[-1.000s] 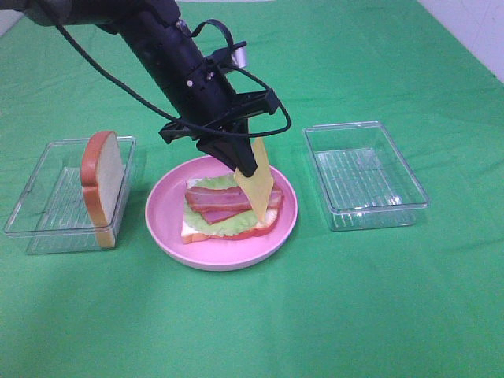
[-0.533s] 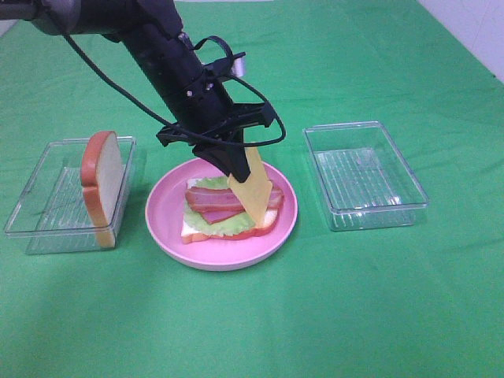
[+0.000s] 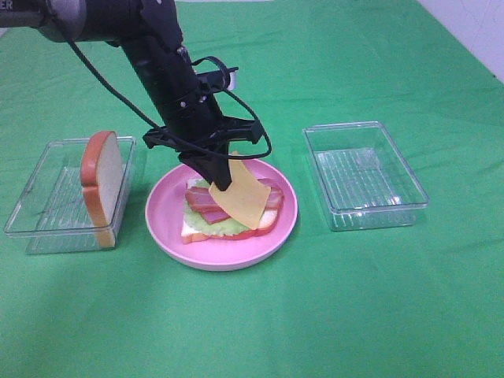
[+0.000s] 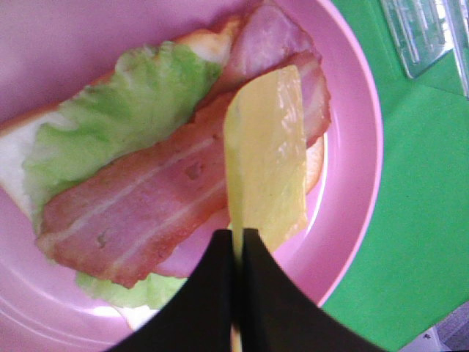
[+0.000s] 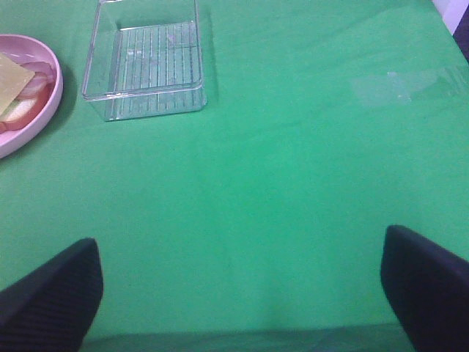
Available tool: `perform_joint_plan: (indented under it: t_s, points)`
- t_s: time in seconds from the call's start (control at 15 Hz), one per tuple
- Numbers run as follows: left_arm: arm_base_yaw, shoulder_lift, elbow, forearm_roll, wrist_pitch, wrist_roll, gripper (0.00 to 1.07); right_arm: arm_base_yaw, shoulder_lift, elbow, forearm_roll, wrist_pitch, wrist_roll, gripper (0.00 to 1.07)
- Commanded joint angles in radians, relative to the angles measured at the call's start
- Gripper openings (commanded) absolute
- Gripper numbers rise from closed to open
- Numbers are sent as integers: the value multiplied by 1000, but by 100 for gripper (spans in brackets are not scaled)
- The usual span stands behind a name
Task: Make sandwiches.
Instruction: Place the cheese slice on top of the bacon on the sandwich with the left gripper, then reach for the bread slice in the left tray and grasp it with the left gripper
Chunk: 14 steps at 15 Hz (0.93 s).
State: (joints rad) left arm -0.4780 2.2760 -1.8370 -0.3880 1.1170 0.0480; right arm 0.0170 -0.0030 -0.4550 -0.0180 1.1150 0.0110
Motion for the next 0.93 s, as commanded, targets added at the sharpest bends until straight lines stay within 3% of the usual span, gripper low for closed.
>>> perform_joint_plan:
  t_s: [0.07,0.33,0.4,0.6,0.73,0.93]
  points:
    - [-5,-2,-2,32,3,-19,2,-5,-32,2,2,-13,-11,99]
    - [-5,-9,-8,57,12,-30,95,-5,-32,2,2,-13,-11,99]
    - [-5,-13,-15,63,23,-25,102,-5,-32,2,2,-13,-11,99]
    - [-5,-74,-78,104,86,-28,102,-5,-32,2,2,-13,-11,99]
    - [-5,-129,-151,135,181,-74,102,-5,-32,2,2,-13,-11,99]
    - [-5,-211,-160,227,203,-151,102,-5,-32,2,2,-13,-11,99]
